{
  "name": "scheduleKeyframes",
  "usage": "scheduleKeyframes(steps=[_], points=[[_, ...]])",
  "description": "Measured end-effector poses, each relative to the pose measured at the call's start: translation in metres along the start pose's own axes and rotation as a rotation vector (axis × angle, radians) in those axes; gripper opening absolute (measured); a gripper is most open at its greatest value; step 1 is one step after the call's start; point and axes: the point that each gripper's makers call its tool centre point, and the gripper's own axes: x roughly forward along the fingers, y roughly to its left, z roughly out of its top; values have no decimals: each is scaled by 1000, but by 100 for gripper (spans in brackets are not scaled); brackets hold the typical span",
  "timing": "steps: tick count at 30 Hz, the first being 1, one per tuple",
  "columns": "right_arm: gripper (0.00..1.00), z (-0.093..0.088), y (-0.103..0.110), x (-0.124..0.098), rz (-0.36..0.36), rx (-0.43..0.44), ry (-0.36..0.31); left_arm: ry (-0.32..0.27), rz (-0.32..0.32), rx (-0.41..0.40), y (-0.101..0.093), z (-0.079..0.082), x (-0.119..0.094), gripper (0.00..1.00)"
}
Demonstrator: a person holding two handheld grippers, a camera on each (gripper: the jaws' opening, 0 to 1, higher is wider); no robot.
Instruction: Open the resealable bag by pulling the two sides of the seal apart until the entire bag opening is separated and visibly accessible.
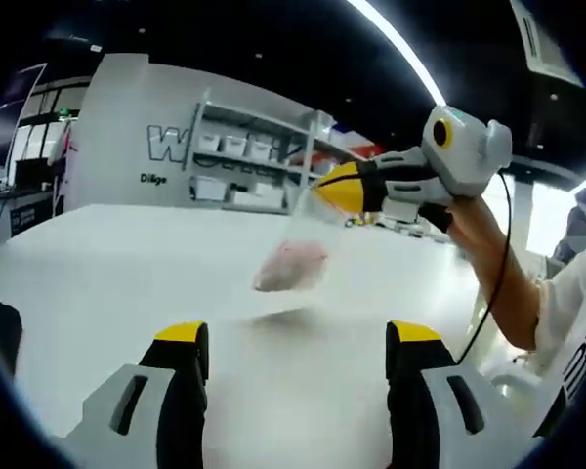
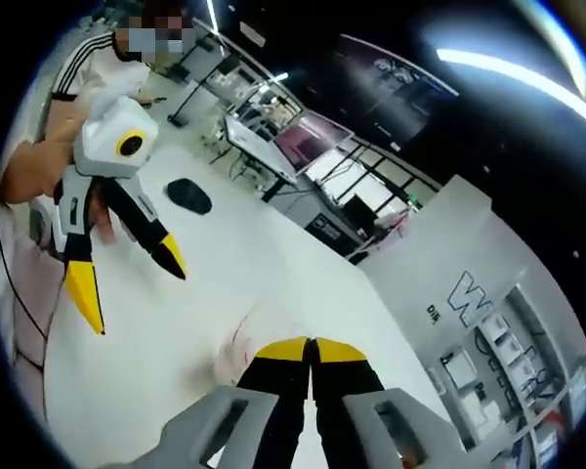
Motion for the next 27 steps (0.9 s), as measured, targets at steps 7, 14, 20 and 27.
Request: scheduleKeyframes(steps=[7,14,20,27], points=[[0,-11,-14,12,-16,2,23,-1,4,-3,3,0,-1,74],[0,-17,-19,20,-20,7,30,-1,18,10,8,0,0,77],[0,-19,-25,27,-23,11,28,-1,46,49,17,2,0,82],[0,-27,-35,40,-28,25,33,21,80,83,29,1,0,87]])
